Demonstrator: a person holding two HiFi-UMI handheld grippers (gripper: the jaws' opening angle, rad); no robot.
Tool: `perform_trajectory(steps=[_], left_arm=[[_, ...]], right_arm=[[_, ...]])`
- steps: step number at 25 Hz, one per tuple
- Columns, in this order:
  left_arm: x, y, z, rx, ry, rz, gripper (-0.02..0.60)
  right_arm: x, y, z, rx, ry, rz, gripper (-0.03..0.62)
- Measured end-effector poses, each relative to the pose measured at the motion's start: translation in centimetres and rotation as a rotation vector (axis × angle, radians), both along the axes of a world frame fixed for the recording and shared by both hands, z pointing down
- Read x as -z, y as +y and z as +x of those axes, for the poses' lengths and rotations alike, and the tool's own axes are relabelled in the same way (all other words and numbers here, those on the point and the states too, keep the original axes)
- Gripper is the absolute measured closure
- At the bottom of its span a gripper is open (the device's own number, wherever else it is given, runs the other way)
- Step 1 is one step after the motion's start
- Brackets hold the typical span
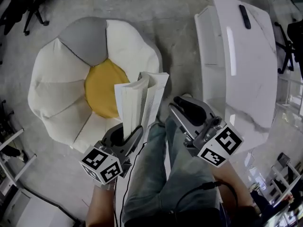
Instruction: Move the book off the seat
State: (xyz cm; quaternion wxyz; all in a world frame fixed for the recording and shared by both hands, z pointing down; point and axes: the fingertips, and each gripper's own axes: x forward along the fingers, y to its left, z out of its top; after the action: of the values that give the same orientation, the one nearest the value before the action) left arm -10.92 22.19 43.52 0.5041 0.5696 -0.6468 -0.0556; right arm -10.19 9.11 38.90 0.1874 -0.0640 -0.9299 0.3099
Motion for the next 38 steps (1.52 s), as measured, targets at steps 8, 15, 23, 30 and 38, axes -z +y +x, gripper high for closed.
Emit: perform_trajectory(steps=[8, 15, 23, 30, 38], left_arm=[[3.5, -3.6, 2.7, -0.093, 0.033, 0.063, 0.465], [6.3, -9.7, 4.4, -0.174, 0.045, 0.132, 0.465], [8.4, -19.3, 7.8, -0.278, 0.032, 0.182, 0.463], [10.4, -27.9, 12.7, -0.414, 0.04, 0.232, 0.463], [10.5, -37.2, 20.7, -0.562, 0.073, 0.266, 0.463]], right_arm=[[2.3, -3.6, 4.4, -0.171, -0.025, -0.005, 0.503], [2.8, -8.9, 9.8, -0.346, -0.027, -0.005, 0.503], [2.5, -15.9, 17.2, -0.526, -0.027, 0.0, 0.503], [2.2, -20.8, 23.3, -0.672, -0.039, -0.018, 0.503], [1.9, -26.3, 30.9, -0.813, -0.042, -0.017, 0.503]])
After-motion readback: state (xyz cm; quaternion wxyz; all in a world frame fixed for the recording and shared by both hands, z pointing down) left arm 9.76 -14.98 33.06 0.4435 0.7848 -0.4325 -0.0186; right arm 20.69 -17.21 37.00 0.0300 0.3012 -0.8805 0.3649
